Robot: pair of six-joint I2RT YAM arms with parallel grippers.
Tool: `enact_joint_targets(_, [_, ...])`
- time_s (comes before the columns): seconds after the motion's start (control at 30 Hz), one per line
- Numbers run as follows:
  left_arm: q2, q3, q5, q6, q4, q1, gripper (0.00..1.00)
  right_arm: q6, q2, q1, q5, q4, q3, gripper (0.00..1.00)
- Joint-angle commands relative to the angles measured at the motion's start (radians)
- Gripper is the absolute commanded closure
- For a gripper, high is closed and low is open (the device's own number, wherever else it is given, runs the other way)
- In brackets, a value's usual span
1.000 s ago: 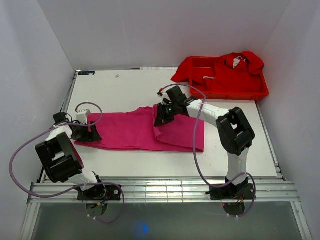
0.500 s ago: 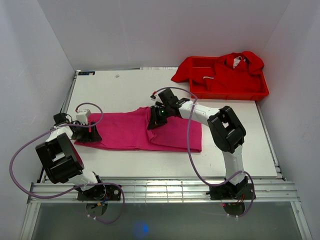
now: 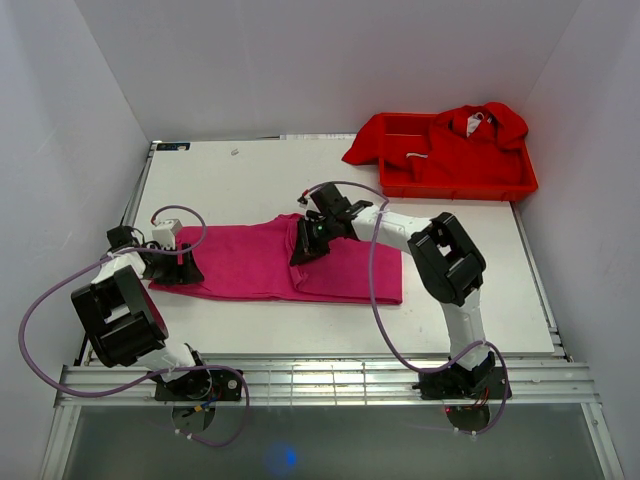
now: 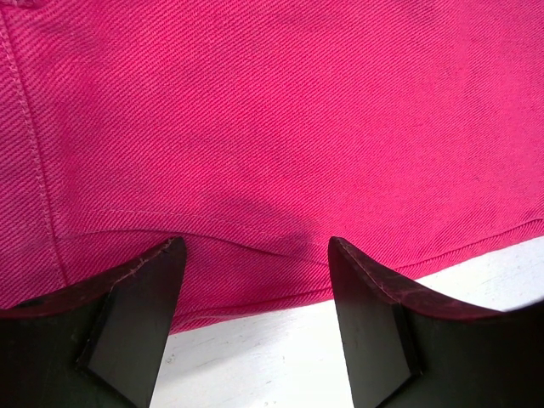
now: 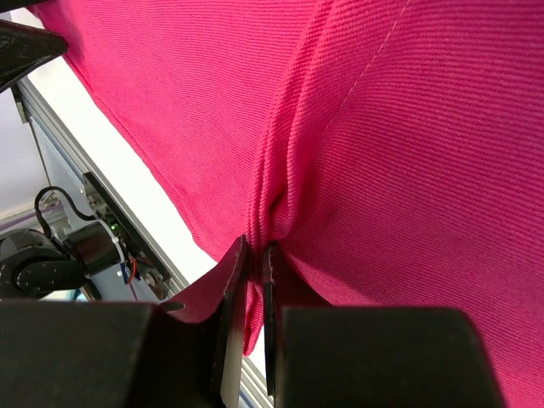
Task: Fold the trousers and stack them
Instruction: Fold the trousers
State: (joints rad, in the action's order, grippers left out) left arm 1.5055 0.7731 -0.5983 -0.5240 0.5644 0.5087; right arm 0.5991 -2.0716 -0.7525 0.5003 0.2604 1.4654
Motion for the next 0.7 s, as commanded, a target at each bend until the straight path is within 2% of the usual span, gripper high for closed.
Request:
enact_joint_targets(0.0, [0.078, -0.072, 0.075, -0.018, 0.042, -0.004, 0.20, 0.041, -0.012, -0.018, 0.044, -0.043, 0.047, 0.92])
enact_joint_targets(0.67, [0.090, -0.093, 0.081, -0.022, 0.028, -0.004, 0.18, 0.087, -0.099, -0.033, 0.049, -0.049, 0.098, 0.92])
